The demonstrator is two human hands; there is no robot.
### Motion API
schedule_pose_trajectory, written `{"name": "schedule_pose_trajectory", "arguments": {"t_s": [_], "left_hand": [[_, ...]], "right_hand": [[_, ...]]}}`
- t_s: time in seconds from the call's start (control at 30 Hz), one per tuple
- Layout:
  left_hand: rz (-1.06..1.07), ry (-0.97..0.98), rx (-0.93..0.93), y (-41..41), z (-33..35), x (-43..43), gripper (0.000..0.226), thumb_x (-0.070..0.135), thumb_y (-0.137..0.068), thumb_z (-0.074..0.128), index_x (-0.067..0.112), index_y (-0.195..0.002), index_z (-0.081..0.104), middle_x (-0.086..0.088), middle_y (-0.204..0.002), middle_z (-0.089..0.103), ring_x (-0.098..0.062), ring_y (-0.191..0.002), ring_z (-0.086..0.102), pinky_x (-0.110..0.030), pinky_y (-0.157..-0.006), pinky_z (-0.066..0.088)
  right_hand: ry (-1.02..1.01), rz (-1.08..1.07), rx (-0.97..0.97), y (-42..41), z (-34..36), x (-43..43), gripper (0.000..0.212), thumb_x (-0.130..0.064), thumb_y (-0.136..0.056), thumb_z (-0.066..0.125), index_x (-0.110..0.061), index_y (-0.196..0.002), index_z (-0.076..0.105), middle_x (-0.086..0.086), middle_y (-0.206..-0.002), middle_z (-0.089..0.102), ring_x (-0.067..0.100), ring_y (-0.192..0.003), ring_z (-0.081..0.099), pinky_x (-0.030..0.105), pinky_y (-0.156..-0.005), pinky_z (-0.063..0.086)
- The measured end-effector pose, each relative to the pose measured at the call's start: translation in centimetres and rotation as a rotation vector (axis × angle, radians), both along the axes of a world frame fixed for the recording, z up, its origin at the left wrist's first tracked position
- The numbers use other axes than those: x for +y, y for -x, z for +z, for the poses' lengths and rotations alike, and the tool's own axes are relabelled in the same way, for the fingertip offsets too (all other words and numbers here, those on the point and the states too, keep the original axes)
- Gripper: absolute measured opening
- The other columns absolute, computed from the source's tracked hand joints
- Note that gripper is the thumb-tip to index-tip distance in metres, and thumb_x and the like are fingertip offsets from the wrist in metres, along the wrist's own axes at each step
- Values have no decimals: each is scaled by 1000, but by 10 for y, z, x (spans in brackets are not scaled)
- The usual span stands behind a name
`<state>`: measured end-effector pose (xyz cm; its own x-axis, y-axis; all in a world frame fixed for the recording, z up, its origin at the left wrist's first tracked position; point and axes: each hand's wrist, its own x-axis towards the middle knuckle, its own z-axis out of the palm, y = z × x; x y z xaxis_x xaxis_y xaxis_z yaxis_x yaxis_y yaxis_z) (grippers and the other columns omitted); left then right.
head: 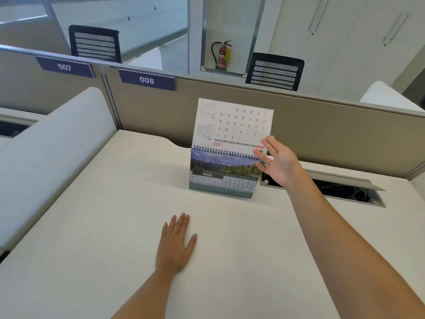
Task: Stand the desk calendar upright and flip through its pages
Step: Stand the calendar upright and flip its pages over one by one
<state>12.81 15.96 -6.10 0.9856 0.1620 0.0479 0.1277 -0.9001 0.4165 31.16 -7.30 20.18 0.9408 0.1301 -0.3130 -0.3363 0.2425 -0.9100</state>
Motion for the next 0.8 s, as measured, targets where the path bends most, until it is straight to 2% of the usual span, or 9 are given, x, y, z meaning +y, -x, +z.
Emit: {"name": "schedule_pose_trajectory", "arguments": {"t_s": [0.07,0.17,0.27,0.37,0.43,0.53,0.8], "left_hand": [[0,6,-5,0,0,0,64,53,-95,24,26,-152,17,10,-159,14,-14,-147,2,-33,-117,-5],[1,11,-12,0,1,-1,64,53,-95,24,26,-152,17,11,-159,14,-13,-147,2,-33,-117,-5],[5,13,-11,0,2,0,64,53,-94,24,26,-152,16,11,-159,13,-13,-147,1,-34,-117,-4],[7,12,-11,0,2,-1,64,53,-95,24,26,-152,17,11,-159,13,-13,-147,2,-33,-117,-4],[7,11,-11,0,2,-1,64,53,-95,24,26,-152,17,11,-159,14,-12,-147,2,-34,-117,-4],[5,8,-6,0,1,0,64,53,-95,24,26,-152,16,11,-159,12,-11,-147,-1,-34,-117,-5],[1,-1,-13,-1,1,0,64,53,-95,24,25,-152,17,10,-159,14,-13,-147,1,-34,-118,-4]], "right_hand": [[128,-114,-53,1,-19,-3,31,-30,-94,57,-28,-125,57,-9,-127,60,18,-114,61,37,-90,47],[367,-185,-131,6,-55,-9,44,-20,-93,59,-24,-136,51,2,-135,57,20,-122,55,31,-89,42],[544,-31,-80,15,-92,-13,67,-8,-92,61,-16,-150,29,7,-151,41,24,-133,44,30,-93,37],[674,142,2,24,-119,-16,81,-11,-91,62,-23,-154,13,4,-159,27,27,-141,33,35,-103,34],[677,226,36,28,-126,-15,81,-11,-94,59,-28,-154,8,3,-161,21,27,-144,27,37,-108,31],[660,283,31,34,-129,-11,76,-7,-96,54,-29,-154,10,1,-159,24,24,-146,24,38,-109,28],[632,163,31,40,-137,-9,71,-8,-92,60,-26,-151,24,4,-154,36,29,-138,38,37,-104,35]]}}
